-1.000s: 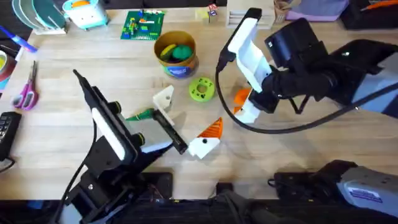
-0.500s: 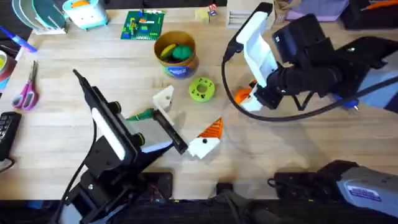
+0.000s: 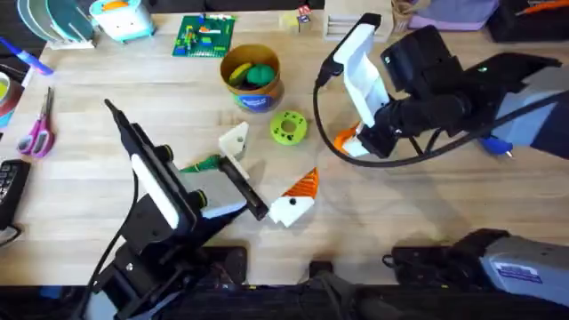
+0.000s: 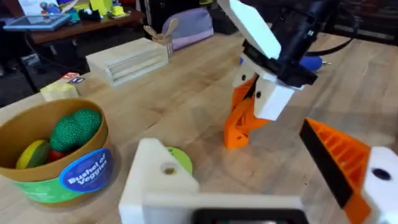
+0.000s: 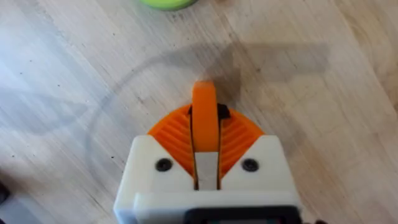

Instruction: Pick up the gripper from the table and insert it into the empty holder that is missing its gripper. Then pick up a screw, insert it into the mounting hole, and use the screwdriver to tighten it. Finally, clean up the table by picking up the vegetable and placing it into the bucket.

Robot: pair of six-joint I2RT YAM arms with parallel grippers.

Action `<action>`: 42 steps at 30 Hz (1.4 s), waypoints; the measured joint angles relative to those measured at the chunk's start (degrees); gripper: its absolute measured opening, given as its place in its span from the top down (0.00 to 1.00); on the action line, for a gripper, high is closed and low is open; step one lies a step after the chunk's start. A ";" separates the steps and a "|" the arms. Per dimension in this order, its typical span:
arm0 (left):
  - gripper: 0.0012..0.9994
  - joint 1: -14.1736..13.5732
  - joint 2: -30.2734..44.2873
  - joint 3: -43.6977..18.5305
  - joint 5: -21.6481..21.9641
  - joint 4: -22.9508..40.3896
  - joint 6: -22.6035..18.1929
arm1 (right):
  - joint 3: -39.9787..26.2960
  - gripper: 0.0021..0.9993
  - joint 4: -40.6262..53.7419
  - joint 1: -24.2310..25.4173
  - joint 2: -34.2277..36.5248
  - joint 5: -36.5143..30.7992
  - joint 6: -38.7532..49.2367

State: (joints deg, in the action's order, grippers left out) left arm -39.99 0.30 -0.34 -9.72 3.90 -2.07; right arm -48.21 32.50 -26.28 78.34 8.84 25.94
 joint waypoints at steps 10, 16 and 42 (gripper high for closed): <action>0.01 0.00 0.01 0.00 0.00 0.00 0.00 | -0.49 0.99 -0.46 0.02 -0.19 0.03 -0.19; 0.01 0.00 0.01 0.00 0.00 0.00 0.00 | -2.83 0.99 2.16 0.02 -6.27 0.04 -1.32; 0.01 0.00 0.01 0.00 0.01 0.00 0.00 | 14.03 0.99 -21.64 9.96 -27.76 32.96 -46.87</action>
State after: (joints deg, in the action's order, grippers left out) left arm -39.99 0.31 -0.34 -9.70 3.90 -2.07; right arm -34.17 10.86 -16.32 50.58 41.80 -20.93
